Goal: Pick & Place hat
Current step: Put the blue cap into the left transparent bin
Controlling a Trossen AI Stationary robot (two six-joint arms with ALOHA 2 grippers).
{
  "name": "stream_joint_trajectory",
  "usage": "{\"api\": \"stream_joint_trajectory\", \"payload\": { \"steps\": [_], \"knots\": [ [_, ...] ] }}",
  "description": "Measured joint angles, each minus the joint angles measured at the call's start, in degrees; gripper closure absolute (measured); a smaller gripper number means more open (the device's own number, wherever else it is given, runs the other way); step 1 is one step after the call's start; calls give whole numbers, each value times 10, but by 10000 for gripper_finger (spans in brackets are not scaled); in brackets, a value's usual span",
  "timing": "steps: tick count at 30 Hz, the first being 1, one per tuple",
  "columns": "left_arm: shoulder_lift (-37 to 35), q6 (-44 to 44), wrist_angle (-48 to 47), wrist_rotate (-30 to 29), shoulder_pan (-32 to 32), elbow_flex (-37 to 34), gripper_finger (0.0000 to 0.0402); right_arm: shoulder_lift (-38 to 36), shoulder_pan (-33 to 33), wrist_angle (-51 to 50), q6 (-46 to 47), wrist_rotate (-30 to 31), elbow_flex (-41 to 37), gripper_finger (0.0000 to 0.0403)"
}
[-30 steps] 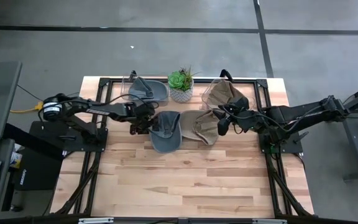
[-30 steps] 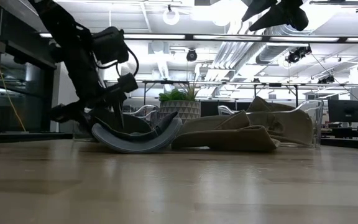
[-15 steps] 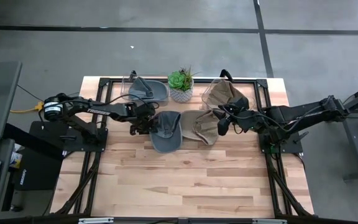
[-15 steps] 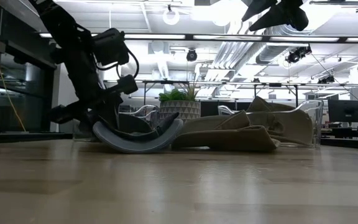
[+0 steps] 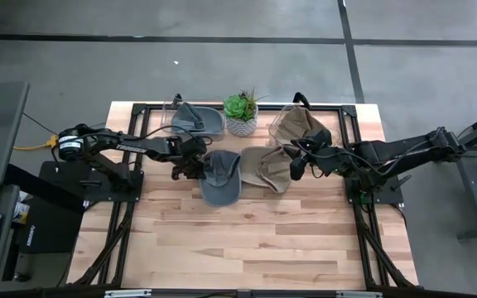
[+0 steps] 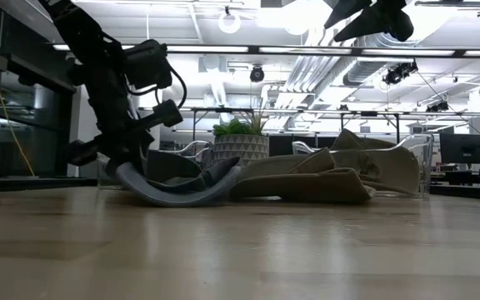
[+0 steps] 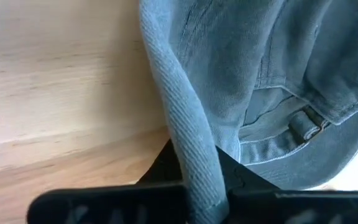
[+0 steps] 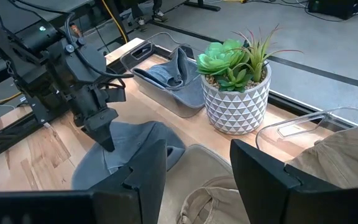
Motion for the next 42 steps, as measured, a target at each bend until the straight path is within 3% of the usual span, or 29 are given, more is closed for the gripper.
{"api": "stream_joint_trajectory", "payload": {
  "steps": [10, 27, 36, 42],
  "knots": [
    [-20, 1, -4, 19, 0, 0, 400, 0, 0, 0, 0, 0, 0, 231],
    [-206, -20, -5, 5, 0, 7, 401, 0, 0, 0, 4, 5, 0, 231],
    [-274, 15, -34, 9, 0, 71, 401, 0, 0, 0, 10, 11, 0, 231],
    [-293, 67, -90, -23, 0, 147, 401, 0, 0, 0, 10, 11, 0, 231]
  ]
}}
